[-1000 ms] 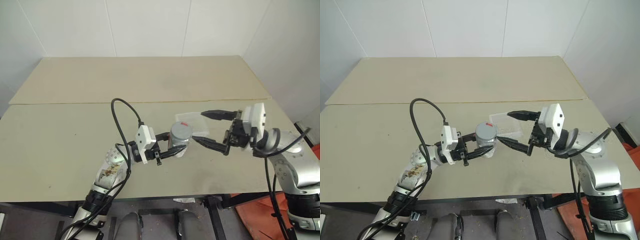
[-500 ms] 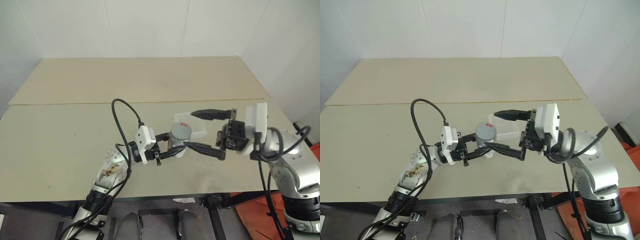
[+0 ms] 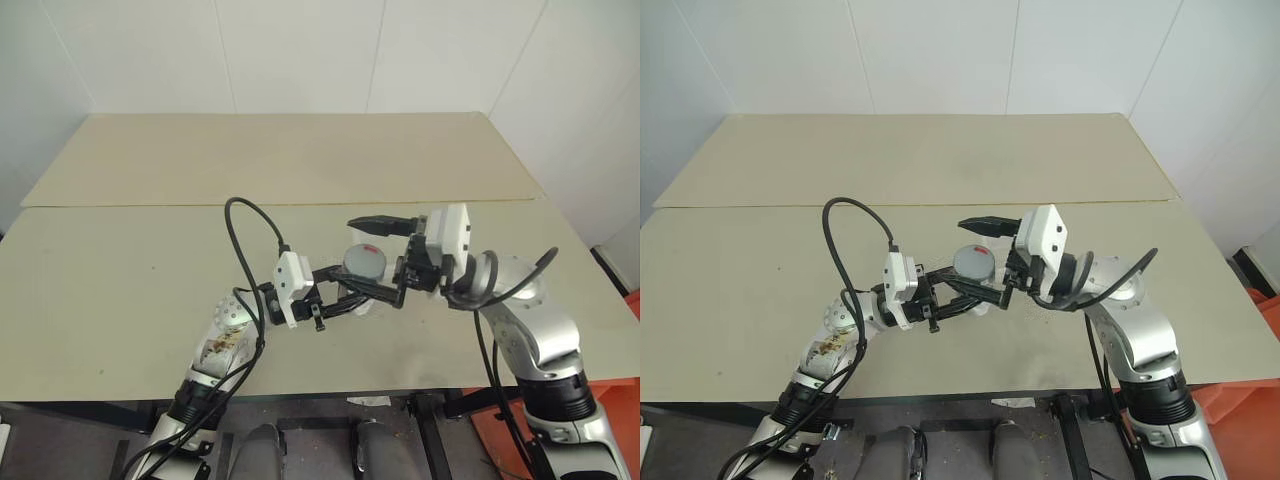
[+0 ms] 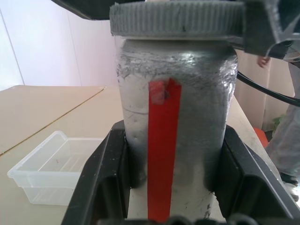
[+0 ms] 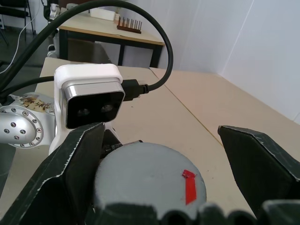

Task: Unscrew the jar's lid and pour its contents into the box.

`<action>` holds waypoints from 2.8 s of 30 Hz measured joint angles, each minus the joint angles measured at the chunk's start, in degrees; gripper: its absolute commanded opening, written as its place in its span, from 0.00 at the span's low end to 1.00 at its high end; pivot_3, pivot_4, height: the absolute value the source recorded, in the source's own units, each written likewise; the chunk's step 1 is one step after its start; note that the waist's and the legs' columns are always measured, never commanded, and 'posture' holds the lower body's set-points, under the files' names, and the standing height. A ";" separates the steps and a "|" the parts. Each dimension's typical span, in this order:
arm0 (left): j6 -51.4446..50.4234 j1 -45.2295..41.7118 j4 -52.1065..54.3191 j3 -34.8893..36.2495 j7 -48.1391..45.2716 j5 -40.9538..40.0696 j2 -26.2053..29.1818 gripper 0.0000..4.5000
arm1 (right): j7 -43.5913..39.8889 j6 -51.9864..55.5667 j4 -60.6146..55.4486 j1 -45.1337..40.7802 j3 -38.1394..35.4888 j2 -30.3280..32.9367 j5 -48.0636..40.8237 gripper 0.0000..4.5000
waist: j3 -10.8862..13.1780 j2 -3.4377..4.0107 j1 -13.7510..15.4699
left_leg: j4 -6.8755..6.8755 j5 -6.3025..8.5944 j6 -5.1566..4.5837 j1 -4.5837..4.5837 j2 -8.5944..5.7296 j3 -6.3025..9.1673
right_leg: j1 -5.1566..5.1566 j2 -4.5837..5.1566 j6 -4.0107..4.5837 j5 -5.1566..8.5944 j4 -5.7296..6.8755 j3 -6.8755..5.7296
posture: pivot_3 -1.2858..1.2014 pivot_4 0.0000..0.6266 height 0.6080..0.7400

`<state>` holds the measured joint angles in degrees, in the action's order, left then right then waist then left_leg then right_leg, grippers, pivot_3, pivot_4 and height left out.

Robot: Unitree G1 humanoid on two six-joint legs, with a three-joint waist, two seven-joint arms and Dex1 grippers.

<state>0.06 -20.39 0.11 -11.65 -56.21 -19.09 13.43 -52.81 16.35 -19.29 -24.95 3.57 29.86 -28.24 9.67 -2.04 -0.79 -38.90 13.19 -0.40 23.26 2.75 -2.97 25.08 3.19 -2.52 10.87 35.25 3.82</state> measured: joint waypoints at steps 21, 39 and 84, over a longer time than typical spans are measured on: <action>-0.01 0.04 -0.26 0.66 0.81 -0.02 0.88 0.43 | -5.91 -3.82 3.21 3.87 -5.84 5.64 -1.76 1.00 | 0.00 0.00 -0.03 | -0.01 0.00 0.00 -0.01 0.00 0.00 | -0.01 0.00 -0.08 0.03 0.00 0.00 | 0.52 0.24 1.00; 0.93 0.04 -0.39 0.23 -0.79 -0.04 0.67 0.43 | -9.73 -3.41 4.95 8.49 -11.05 11.36 -4.04 1.00 | 0.00 0.00 0.06 | 0.00 0.00 0.00 0.00 -0.01 -0.01 | -0.02 0.02 -0.10 0.03 -0.04 0.01 | 0.52 0.24 1.00; 2.74 0.06 -1.26 -0.58 -0.16 1.33 -0.20 0.43 | -6.87 5.04 1.77 0.91 -1.72 5.08 -5.44 0.67 | 0.00 0.00 -0.05 | -0.01 0.00 -0.01 -0.01 0.00 0.00 | -0.02 -0.01 -0.14 0.01 -0.05 0.02 | 0.52 0.24 1.00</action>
<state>2.80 -20.32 -1.15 -12.23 -56.37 -17.76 13.23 -59.69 21.39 -17.51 -24.04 1.85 34.94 -33.68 9.67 -2.04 -0.84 -38.90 13.19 -0.41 23.26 2.76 -2.97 25.06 3.18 -2.66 10.88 35.21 3.84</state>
